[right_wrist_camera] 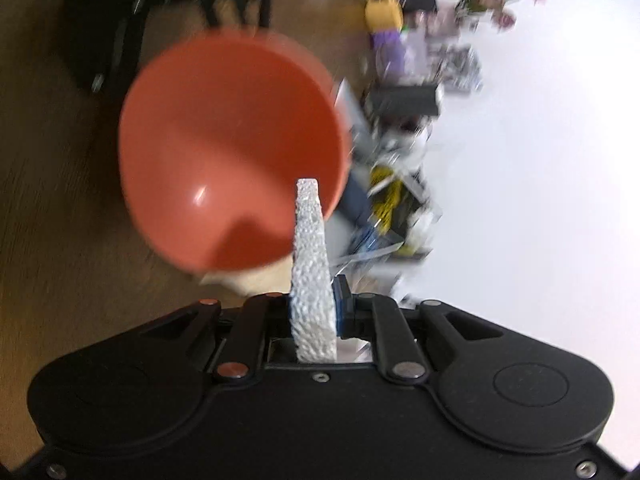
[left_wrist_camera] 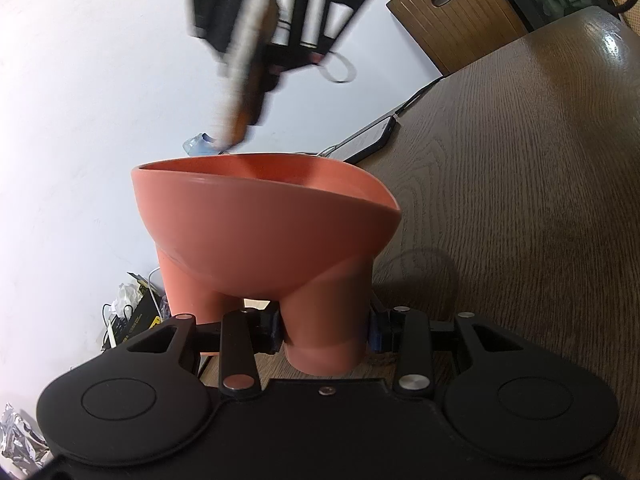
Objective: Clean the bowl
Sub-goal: 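Dab the sponge into the bowl with the right gripper, then drop the white sponge onto the table with the right gripper, then grasp the beige cloth on the table with the right gripper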
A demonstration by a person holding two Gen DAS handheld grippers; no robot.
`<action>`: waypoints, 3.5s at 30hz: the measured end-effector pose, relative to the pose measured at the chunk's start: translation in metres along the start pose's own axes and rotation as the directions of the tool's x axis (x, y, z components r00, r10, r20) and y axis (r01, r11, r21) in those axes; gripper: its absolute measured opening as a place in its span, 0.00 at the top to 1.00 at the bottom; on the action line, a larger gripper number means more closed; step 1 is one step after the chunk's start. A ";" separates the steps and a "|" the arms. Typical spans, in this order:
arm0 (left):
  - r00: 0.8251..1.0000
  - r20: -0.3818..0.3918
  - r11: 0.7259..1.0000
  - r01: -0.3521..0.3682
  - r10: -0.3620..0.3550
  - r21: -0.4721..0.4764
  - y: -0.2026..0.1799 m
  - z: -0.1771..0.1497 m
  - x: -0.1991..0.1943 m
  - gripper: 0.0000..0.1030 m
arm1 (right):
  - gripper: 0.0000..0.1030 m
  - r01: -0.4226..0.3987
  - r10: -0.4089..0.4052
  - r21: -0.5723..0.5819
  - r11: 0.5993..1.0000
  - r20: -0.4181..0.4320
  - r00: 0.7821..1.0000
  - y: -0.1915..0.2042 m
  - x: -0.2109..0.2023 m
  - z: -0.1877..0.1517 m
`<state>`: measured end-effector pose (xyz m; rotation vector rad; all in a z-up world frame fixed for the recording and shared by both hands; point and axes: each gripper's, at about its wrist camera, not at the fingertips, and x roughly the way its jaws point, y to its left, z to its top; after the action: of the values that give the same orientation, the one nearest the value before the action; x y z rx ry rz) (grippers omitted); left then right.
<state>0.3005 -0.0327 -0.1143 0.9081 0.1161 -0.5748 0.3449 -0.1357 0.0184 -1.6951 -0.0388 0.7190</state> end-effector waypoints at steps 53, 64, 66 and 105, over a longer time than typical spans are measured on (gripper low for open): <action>1.000 -0.008 1.000 0.022 -0.022 -0.021 0.001 0.000 0.005 0.64 | 0.05 0.067 -0.060 0.068 0.995 -0.101 0.993 0.026 0.005 -0.045; 1.000 -0.007 1.000 0.020 -0.020 -0.019 -0.002 0.003 0.000 0.64 | 0.05 0.102 -0.067 0.261 0.960 -0.139 0.988 -0.049 0.030 -0.081; 1.000 -0.005 1.000 0.015 -0.015 -0.014 -0.003 0.004 -0.002 0.64 | 0.05 0.001 0.022 0.452 0.892 -0.046 0.999 -0.070 0.046 -0.087; 0.999 -0.012 0.999 0.032 -0.032 -0.031 0.007 -0.001 0.006 0.64 | 0.97 -0.231 -0.012 0.936 0.265 0.242 0.970 -0.069 0.137 -0.086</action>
<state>0.3093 -0.0309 -0.1114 0.8808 0.1509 -0.5957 0.5200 -0.1378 0.0269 -0.3798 0.3393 0.7688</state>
